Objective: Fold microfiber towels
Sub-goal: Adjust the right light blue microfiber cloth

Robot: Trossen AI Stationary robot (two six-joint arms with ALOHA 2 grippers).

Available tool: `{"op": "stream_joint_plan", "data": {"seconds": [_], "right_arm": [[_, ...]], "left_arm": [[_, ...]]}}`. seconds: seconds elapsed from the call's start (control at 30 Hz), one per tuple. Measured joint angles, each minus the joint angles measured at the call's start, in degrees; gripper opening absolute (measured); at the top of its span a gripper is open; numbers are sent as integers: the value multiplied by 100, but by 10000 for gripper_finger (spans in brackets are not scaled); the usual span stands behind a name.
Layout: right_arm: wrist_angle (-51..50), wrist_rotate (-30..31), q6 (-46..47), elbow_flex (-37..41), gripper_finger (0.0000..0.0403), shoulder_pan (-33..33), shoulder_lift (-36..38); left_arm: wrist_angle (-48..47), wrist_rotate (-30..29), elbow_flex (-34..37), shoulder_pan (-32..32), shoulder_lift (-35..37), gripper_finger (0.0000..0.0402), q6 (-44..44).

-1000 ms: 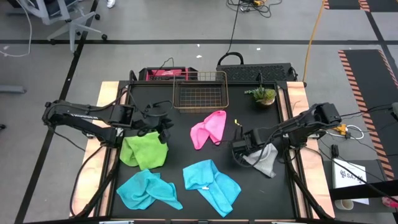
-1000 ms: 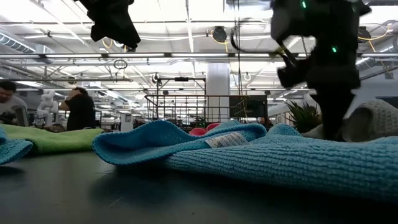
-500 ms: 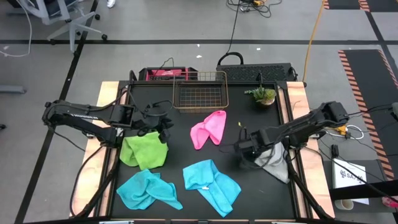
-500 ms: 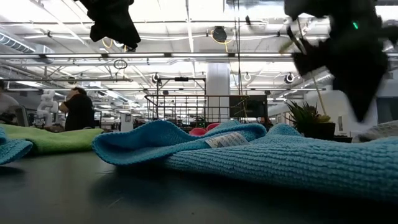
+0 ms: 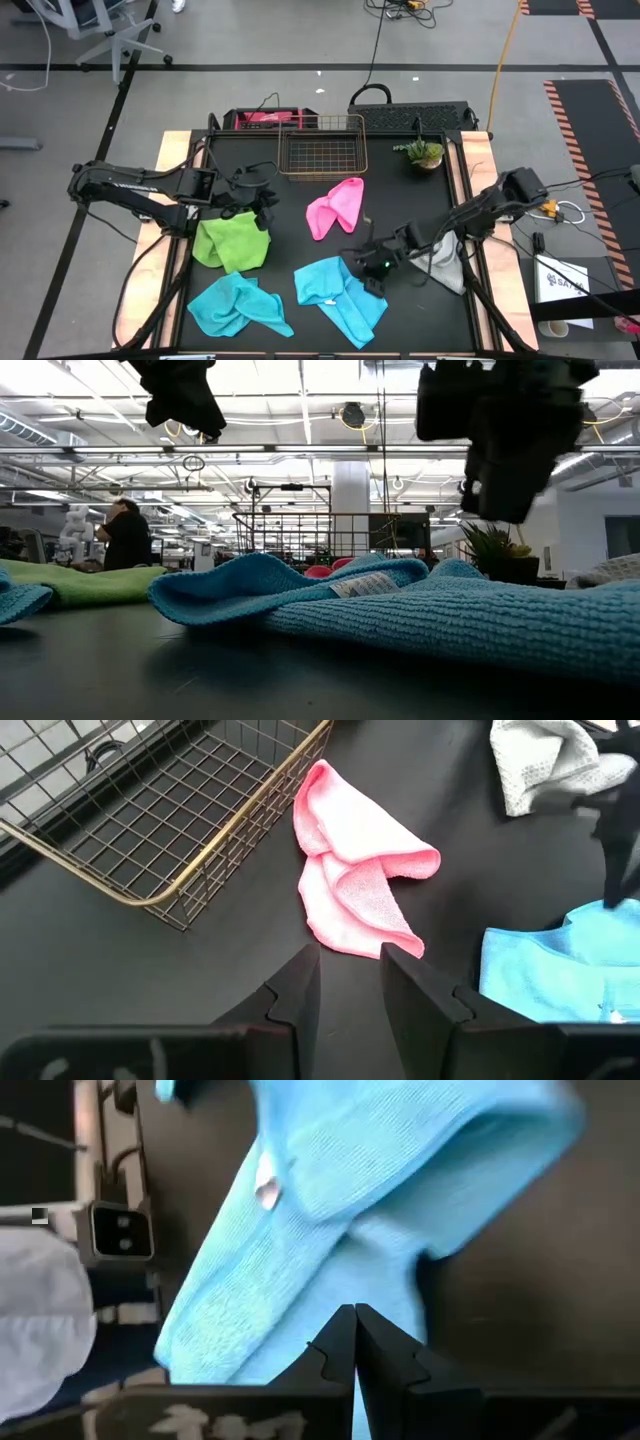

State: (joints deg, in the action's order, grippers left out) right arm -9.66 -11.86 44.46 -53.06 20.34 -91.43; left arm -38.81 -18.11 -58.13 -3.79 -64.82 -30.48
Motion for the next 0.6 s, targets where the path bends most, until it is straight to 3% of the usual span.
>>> {"op": "stream_joint_plan", "data": {"seconds": [0.2,0.4,0.6], "right_arm": [[-188,225,20,-706,0,379,-830],[-235,880,-145,-1258,0,509,-1779],[-827,419,171,-1305,0,592,-1966]], "left_arm": [[-2,2,0,0,0,108,281],[-13,7,0,0,0,108,338],[-50,32,0,0,0,108,363]]}}
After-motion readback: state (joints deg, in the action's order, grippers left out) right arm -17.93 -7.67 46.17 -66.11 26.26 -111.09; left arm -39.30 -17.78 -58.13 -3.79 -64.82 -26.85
